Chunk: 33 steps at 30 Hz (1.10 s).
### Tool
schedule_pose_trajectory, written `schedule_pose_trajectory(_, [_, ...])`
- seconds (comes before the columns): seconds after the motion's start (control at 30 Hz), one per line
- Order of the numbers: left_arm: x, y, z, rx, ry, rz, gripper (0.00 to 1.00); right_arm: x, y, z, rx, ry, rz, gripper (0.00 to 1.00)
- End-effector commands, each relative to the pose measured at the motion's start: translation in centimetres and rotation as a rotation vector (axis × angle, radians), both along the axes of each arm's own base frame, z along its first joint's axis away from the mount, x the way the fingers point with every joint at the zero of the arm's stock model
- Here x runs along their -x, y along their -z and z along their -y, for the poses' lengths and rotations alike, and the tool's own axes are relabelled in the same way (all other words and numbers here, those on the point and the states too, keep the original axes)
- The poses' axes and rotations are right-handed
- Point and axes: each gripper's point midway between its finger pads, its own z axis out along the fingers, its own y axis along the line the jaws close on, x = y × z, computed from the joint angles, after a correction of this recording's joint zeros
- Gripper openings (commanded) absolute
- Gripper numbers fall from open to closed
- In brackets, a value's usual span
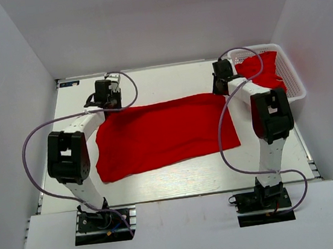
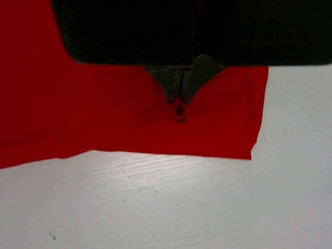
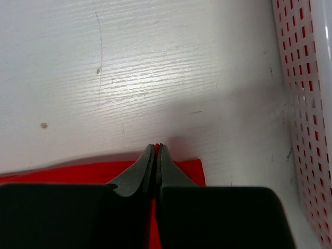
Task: Fold and stack the t-shirts
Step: Grap the side of the flattened tshirt furthest away from the robot with both arms, then fold the other side of the tshirt into a rectangle
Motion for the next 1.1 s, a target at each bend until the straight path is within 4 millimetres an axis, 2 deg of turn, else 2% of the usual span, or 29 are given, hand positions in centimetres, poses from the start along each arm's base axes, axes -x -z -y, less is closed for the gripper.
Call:
schedule_pose_trajectory(0.0, [2.9, -2.3, 0.6, 0.066, -0.019, -0.023, 0.00, -0.6, -2.9, -0.1, -0.009, -0.016, 0.082, 0.00])
schedule_pose_trajectory(0.07, [4.9, -1.6, 0.5, 0.068, -0.036, -0.079, 0.00, -0.3, -2.9, -0.1, -0.007, -0.023, 0.080, 0.00])
schedule_pose_trajectory(0.1, [5.5, -2.1, 0.5, 0.082, -0.048, -0.078, 0.00, -0.1, -2.8, -0.1, -0.010, -0.023, 0.077, 0.00])
schedule_pose_trajectory(0.23, [8.5, -1.2, 0.4, 0.090, -0.072, -0.170, 0.00, 0.6, -2.7, -0.6, -0.021, -0.055, 0.068, 0.00])
schedule_pose_trajectory(0.33, [10.3, -0.2, 0.8, 0.082, -0.073, -0.247, 0.00, 1.1, -3.0, -0.6, -0.023, -0.070, 0.068, 0.00])
schedule_pose_trajectory(0.37, [10.7, -0.3, 0.5, 0.071, -0.081, -0.257, 0.00, 1.4, -2.6, -0.5, -0.017, -0.076, 0.058, 0.00])
schedule_pose_trajectory(0.43, [11.9, 0.3, 0.1, 0.044, -0.111, -0.303, 0.00, 1.7, -3.1, -0.6, -0.015, -0.084, 0.069, 0.00])
schedule_pose_trajectory(0.53, [12.2, -0.5, -1.1, 0.004, -0.159, -0.294, 0.00, 2.1, -3.3, -0.5, -0.002, -0.109, 0.068, 0.00])
schedule_pose_trajectory(0.63, [11.8, -2.3, -1.4, -0.004, -0.175, -0.260, 0.00, 2.3, -3.8, -0.5, -0.001, -0.118, 0.074, 0.00])
schedule_pose_trajectory(0.77, [13.0, -3.5, -1.8, -0.015, -0.178, -0.243, 0.00, 2.3, -4.1, -0.2, 0.011, -0.125, 0.074, 0.00])
schedule_pose_trajectory(0.87, [14.2, -3.5, -1.9, -0.015, -0.180, -0.280, 0.00, 2.5, -4.2, -0.1, 0.018, -0.129, 0.070, 0.00])
schedule_pose_trajectory(1.07, [16.4, -2.8, -0.3, 0.043, -0.107, -0.349, 0.00, 3.2, -4.2, -0.4, 0.005, -0.139, 0.072, 0.00])
